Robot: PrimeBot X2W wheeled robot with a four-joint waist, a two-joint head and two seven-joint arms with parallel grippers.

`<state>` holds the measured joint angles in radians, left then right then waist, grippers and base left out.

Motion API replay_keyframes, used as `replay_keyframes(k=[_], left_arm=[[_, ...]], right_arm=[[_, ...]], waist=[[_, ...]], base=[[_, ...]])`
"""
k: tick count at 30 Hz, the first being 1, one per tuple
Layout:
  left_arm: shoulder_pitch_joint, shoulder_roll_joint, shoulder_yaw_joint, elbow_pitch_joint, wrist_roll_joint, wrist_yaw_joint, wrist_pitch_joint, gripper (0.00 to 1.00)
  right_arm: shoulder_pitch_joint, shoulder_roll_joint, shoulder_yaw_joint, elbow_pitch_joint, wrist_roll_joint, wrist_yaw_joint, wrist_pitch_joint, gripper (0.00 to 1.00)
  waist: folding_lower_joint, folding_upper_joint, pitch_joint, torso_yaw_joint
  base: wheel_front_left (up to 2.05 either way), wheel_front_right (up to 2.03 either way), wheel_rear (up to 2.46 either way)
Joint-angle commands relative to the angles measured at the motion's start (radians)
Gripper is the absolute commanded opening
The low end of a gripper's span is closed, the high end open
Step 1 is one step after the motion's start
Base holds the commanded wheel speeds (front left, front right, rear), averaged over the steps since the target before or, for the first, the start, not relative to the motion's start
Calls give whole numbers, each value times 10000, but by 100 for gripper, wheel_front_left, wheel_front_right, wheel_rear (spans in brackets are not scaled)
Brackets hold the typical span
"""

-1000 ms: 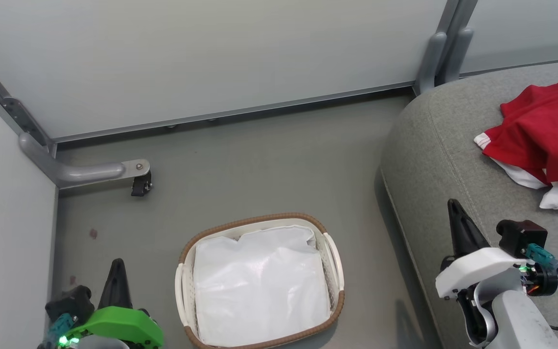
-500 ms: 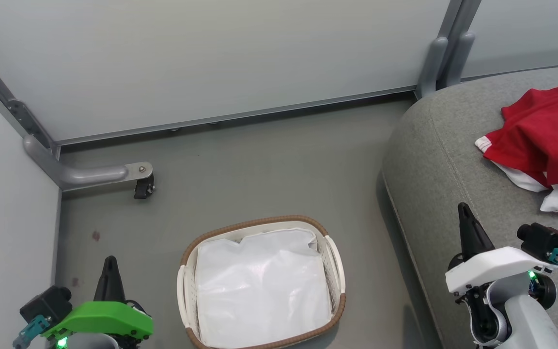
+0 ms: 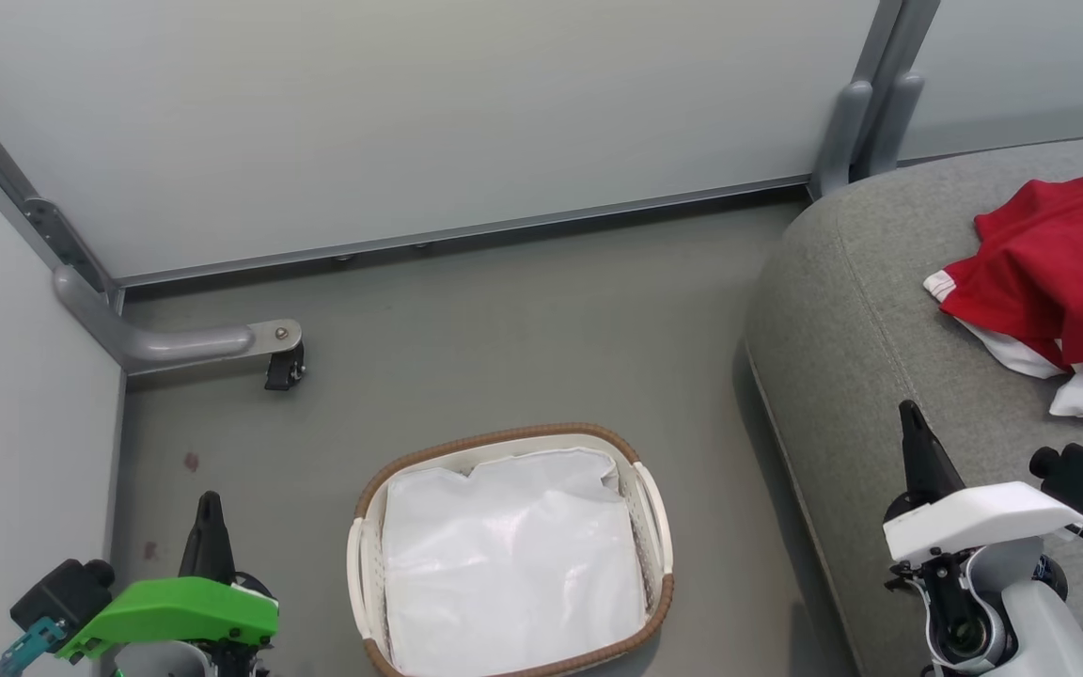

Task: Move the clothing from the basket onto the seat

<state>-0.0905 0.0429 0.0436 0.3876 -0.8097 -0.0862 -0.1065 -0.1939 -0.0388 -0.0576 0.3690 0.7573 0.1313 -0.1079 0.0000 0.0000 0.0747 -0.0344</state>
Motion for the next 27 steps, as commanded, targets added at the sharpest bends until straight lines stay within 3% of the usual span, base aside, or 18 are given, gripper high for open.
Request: replay_keyframes(k=[1, 27], left_arm=[[-102, 53, 76, -201, -327, -55, 68, 0], [-161, 74, 327, -676, -3242, -211, 886, 0]], right_arm=[[9, -68, -55, -187, 357, -2, 89, 0], [339, -97, -255, -609, 3469, -4, 907, 0]], waist=[[0, 0, -12, 7], [0, 0, -218, 106]], base=[[0, 0, 0], [0, 0, 0]])
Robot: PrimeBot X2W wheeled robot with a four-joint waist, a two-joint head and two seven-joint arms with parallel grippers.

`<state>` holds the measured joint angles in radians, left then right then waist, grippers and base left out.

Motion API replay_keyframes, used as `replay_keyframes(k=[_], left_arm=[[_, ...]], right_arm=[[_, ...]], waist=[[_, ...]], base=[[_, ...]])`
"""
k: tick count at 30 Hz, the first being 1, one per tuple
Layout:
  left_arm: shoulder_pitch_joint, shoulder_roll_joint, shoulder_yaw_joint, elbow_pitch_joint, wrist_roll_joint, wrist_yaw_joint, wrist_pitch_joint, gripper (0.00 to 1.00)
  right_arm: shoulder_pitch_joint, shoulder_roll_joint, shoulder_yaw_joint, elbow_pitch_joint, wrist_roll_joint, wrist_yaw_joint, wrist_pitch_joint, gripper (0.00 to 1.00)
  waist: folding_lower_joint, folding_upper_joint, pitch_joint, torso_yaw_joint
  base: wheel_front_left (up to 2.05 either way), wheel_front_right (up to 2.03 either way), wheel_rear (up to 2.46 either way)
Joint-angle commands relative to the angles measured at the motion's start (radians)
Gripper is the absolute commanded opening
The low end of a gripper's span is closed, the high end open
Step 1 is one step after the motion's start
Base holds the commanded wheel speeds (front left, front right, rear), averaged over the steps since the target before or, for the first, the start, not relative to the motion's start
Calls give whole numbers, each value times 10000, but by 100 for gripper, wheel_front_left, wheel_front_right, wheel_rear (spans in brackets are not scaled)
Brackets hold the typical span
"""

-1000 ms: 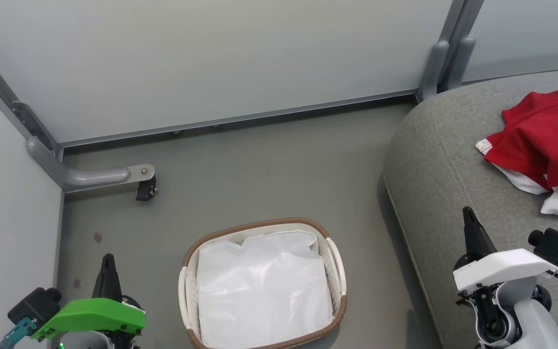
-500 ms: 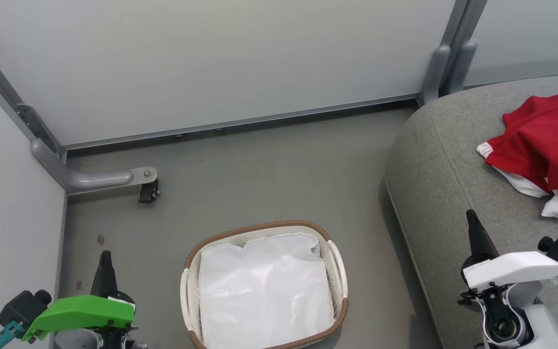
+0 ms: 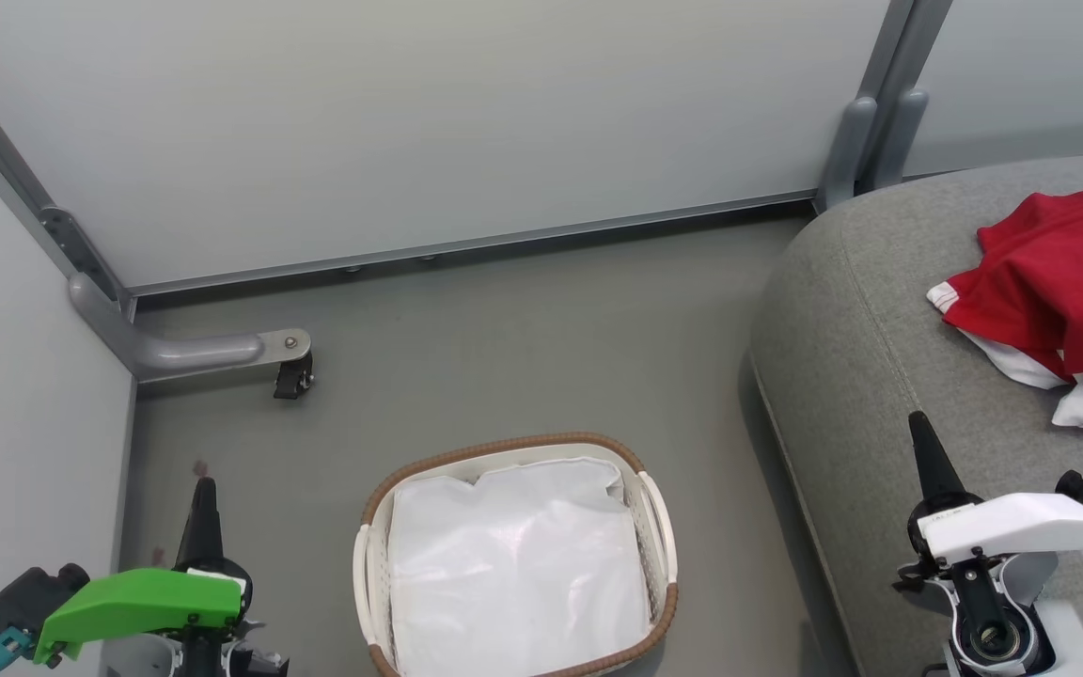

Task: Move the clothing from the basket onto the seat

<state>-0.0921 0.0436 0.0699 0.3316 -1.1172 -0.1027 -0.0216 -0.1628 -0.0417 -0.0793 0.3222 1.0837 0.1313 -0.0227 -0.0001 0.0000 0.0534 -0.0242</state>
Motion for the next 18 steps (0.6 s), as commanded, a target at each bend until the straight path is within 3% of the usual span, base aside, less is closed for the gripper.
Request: replay_keyframes(k=[1, 18], left_arm=[[-146, 67, 72, -132, -261, -52, 60, 0], [-184, 78, 200, -392, -1886, -131, 521, 0]], right_arm=[[35, -69, -44, -153, 301, -4, 81, 0], [243, -84, -159, -386, 2024, -6, 532, 0]], waist=[[1, 0, -13, 7], [1, 0, -154, 75]], base=[[0, 0, 0], [0, 0, 0]])
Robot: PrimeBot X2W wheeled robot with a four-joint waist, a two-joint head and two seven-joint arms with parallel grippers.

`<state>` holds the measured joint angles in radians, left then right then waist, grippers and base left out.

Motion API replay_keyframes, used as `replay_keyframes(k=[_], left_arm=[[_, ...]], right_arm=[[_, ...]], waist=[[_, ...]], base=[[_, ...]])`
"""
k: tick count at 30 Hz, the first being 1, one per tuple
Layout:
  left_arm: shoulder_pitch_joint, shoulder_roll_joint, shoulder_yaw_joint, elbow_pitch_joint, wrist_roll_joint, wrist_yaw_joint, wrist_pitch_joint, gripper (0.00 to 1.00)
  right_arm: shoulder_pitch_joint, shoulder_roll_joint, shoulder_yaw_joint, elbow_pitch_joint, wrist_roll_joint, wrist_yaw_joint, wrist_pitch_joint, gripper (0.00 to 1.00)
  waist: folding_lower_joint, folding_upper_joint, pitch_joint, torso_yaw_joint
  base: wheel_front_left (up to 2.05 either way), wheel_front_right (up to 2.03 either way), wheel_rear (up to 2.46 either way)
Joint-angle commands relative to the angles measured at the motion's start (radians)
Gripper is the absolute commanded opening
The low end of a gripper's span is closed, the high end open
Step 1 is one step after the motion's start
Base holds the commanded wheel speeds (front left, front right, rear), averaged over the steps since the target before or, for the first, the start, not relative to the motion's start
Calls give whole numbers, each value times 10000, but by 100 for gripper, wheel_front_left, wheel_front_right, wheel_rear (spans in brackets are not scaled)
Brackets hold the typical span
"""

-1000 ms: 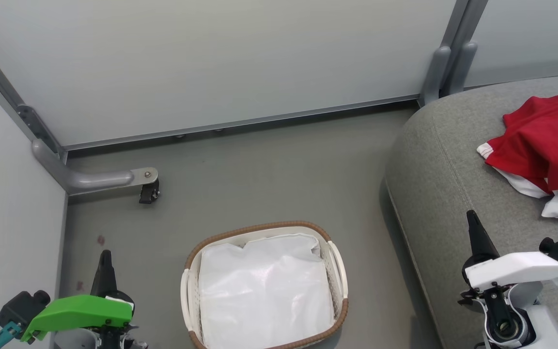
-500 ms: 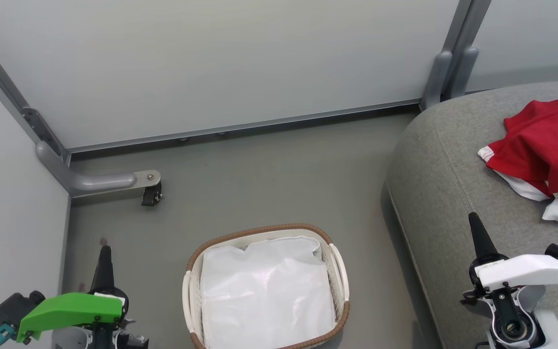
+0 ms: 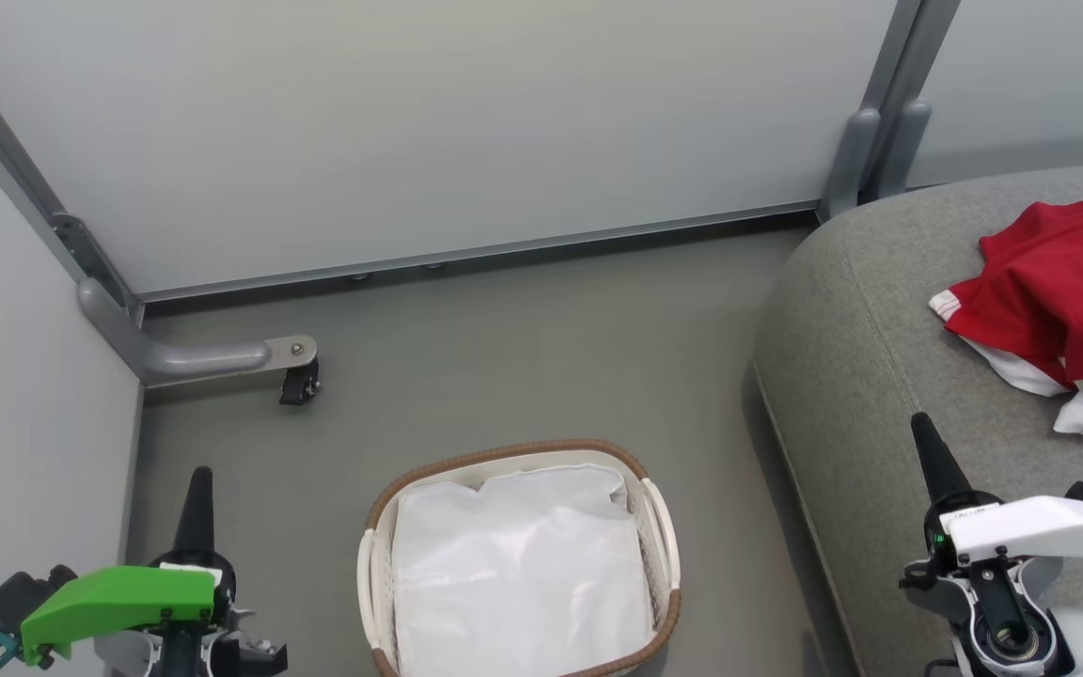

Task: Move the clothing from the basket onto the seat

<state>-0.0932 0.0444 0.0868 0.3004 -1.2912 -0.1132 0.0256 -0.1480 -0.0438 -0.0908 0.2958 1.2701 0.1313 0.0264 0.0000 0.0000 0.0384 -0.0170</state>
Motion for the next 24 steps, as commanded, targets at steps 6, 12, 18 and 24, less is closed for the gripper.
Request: replay_keyframes(k=[6, 12, 18, 24], left_arm=[[-187, 74, 81, -184, -732, -68, 205, 0], [-198, 78, 122, -262, -1192, -100, 348, 0], [-208, 80, 165, -321, -1623, -118, 463, 0], [-213, 83, 203, -385, -2038, -128, 582, 0]], right_arm=[[145, -68, -84, -199, 775, -7, 204, 0], [206, -72, -115, -262, 1264, -7, 339, 0], [272, -76, -143, -320, 1725, -8, 459, 0], [322, -81, -171, -380, 2177, -8, 577, 0]], waist=[[0, 0, -60, 30], [0, 0, -107, 52], [0, 0, -154, 75], [0, 0, -201, 97]], base=[[0, 0, 0], [0, 0, 0], [0, 0, 0], [0, 0, 0]])
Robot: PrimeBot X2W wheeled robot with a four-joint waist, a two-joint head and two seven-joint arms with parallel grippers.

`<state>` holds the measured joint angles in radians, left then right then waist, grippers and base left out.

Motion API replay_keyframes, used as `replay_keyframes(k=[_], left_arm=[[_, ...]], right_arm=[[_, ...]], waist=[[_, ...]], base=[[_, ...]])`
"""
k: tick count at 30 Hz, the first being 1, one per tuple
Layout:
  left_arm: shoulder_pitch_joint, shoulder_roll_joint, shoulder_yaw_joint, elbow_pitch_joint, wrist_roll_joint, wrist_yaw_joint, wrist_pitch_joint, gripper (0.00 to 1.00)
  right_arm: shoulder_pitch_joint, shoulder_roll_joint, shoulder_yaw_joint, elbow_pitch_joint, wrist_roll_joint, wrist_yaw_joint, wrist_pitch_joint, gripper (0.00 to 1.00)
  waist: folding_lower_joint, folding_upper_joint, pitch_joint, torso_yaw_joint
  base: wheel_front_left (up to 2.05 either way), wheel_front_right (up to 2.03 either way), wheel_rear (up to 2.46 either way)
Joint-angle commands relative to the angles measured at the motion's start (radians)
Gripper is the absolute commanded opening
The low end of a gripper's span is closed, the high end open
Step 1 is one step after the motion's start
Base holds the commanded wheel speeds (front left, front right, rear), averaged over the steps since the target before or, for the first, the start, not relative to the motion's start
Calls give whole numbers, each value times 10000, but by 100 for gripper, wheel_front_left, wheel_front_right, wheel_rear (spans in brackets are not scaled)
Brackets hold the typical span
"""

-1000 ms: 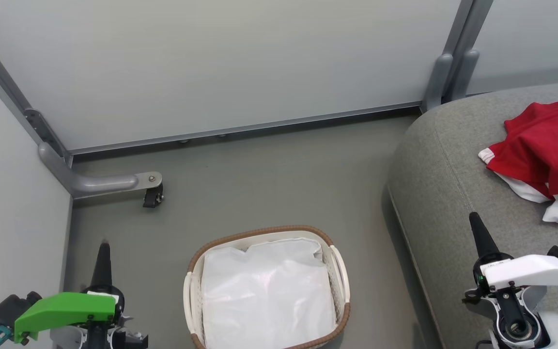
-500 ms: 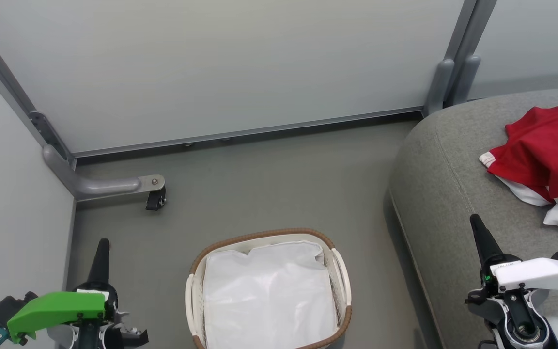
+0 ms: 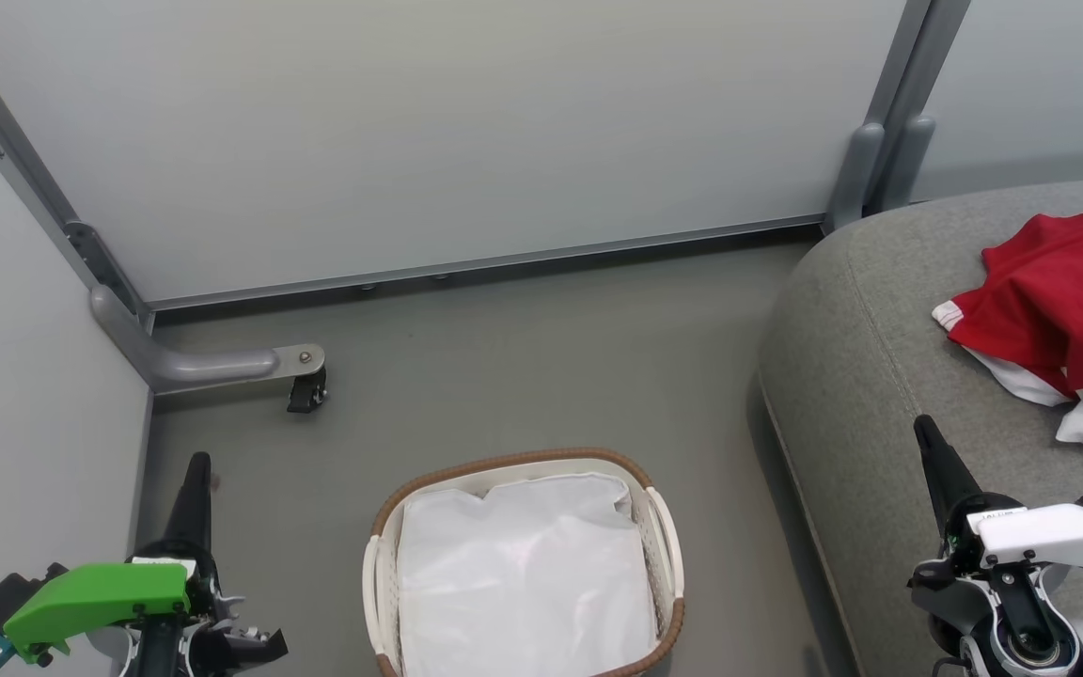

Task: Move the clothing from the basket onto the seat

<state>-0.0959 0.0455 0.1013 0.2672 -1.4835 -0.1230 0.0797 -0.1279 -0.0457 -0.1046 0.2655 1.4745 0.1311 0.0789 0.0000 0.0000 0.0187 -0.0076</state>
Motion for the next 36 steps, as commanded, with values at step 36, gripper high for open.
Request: replay_keyframes(k=[36], left_arm=[[-169, 77, 145, -237, -1308, -113, 380, 0]], right_arm=[[259, -74, -109, -232, 1400, -5, 379, 0]], waist=[[0, 0, -156, 76]], base=[[0, 0, 0]])
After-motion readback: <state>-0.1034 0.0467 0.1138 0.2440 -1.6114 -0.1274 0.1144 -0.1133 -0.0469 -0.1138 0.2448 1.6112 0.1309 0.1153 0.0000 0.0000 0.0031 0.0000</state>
